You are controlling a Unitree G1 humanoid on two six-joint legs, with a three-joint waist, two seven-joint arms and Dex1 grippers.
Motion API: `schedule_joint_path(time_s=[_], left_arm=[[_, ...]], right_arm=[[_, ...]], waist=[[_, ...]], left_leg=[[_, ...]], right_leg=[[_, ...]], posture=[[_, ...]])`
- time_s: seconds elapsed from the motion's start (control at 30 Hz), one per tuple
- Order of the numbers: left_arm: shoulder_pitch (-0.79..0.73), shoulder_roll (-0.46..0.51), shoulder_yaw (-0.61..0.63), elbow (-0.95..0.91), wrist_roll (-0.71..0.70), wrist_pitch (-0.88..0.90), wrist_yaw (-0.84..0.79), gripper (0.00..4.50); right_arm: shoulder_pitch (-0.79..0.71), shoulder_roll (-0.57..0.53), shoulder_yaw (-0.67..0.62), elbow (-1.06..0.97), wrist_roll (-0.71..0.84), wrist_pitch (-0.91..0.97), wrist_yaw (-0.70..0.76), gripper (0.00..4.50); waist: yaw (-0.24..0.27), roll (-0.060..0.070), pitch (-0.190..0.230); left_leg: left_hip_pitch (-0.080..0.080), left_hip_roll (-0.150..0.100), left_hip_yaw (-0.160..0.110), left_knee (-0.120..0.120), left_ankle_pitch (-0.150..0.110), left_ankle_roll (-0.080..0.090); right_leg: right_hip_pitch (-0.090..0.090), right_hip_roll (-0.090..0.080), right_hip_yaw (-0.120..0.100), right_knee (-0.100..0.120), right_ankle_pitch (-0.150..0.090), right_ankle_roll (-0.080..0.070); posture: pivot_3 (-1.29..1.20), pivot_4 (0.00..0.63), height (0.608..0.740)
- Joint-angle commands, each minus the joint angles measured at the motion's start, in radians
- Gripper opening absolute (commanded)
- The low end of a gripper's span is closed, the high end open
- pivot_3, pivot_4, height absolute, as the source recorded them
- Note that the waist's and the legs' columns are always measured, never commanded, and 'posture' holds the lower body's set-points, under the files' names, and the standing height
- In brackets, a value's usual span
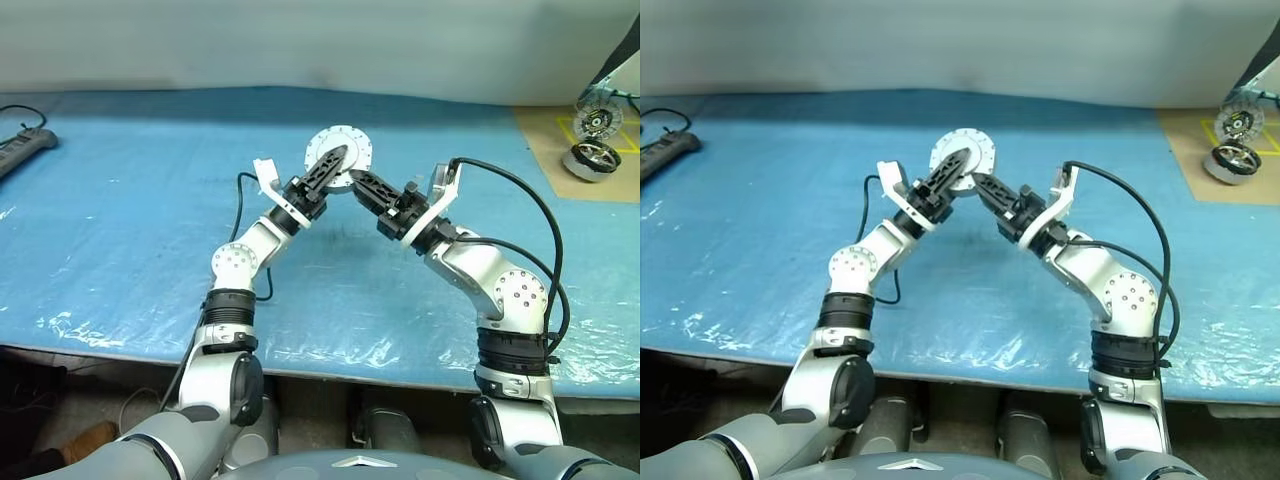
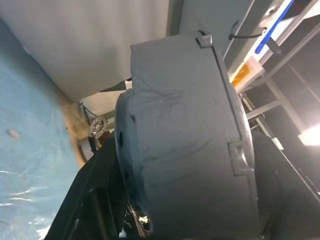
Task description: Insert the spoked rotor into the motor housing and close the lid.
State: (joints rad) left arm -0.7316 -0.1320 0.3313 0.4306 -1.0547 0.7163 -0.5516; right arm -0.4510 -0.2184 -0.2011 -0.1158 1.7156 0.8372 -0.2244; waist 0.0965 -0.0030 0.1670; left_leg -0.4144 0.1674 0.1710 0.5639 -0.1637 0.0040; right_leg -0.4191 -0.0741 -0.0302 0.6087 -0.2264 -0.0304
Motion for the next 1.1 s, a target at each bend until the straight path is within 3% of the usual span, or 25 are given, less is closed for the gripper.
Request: schedule_joint_path(time_s=[0.03, 0.17, 0.47, 0.7, 0.83, 1.03, 1.1], left_arm=[[-0.046, -0.032, 0.027, 0.001, -0.006, -0.04, 0.044, 2.66], [-0.043, -0.03, 0.027, 0.003, -0.003, -0.051, 0.057, 2.66], [-0.124, 0.047, 0.084, 0.106, 0.051, -0.195, 0.033, 2.66], [-0.197, 0.155, 0.106, 0.305, 0.185, -0.352, 0.018, 2.66], [-0.252, 0.238, 0.122, 0.497, 0.298, -0.506, 0.065, 2.66], [-0.279, 0.291, 0.137, 0.654, 0.391, -0.614, 0.109, 2.66], [-0.272, 0.303, 0.143, 0.685, 0.413, -0.635, 0.114, 3.24]], right_arm=[[-0.025, -0.005, 0.002, -0.074, 0.027, -0.001, 0.026, 2.08], [-0.023, -0.013, 0.01, -0.076, 0.046, 0.014, 0.045, 3.51], [-0.012, -0.038, 0.001, -0.073, 0.02, 0.006, 0.06, 3.51], [0.056, -0.134, 0.028, -0.12, -0.177, 0.02, 0.142, 3.51], [0.084, -0.209, 0.104, -0.131, -0.474, -0.025, 0.162, 3.51], [0.097, -0.172, 0.082, -0.121, -0.588, -0.052, 0.186, 3.51], [0.102, -0.157, 0.076, -0.127, -0.61, -0.05, 0.186, 3.56]], waist=[[0.0, 0.0, 0.0], [-0.001, 0.0, 0.0], [0.001, -0.001, 0.0], [0.001, -0.001, 0.001], [0.002, -0.001, 0.001], [0.004, -0.003, 0.002], [0.006, -0.004, 0.002]], left_leg=[[0.0, 0.0, 0.0, 0.0, 0.0, 0.0], [0.0, 0.0, 0.0, 0.0, 0.0, 0.0], [-0.001, 0.0, -0.001, 0.001, 0.0, 0.0], [-0.002, -0.001, -0.003, 0.002, 0.0, 0.0], [-0.003, -0.002, -0.006, 0.003, 0.0, 0.0], [-0.007, -0.002, -0.01, 0.005, 0.0, 0.0], [-0.009, -0.002, -0.013, 0.005, 0.0, 0.0]], right_leg=[[0.0, 0.0, 0.0, 0.0, 0.0, 0.0], [0.0, 0.0, 0.0, 0.0, 0.0, 0.001], [0.0, 0.0, 0.0, 0.0, 0.001, 0.001], [0.0, 0.0, 0.0, -0.001, 0.002, 0.003], [0.0, 0.0, -0.002, -0.001, 0.002, 0.004], [0.0, -0.001, -0.006, -0.001, 0.003, 0.005], [0.0, -0.001, -0.008, -0.001, 0.003, 0.005]], posture=[[0.0, 0.15, 0.74], [0.0, 0.15, 0.74], [0.0, 0.15, 0.74], [0.0, 0.15, 0.74], [0.0, 0.15, 0.74], [0.0, 0.15, 0.74], [0.0, 0.15, 0.74]])
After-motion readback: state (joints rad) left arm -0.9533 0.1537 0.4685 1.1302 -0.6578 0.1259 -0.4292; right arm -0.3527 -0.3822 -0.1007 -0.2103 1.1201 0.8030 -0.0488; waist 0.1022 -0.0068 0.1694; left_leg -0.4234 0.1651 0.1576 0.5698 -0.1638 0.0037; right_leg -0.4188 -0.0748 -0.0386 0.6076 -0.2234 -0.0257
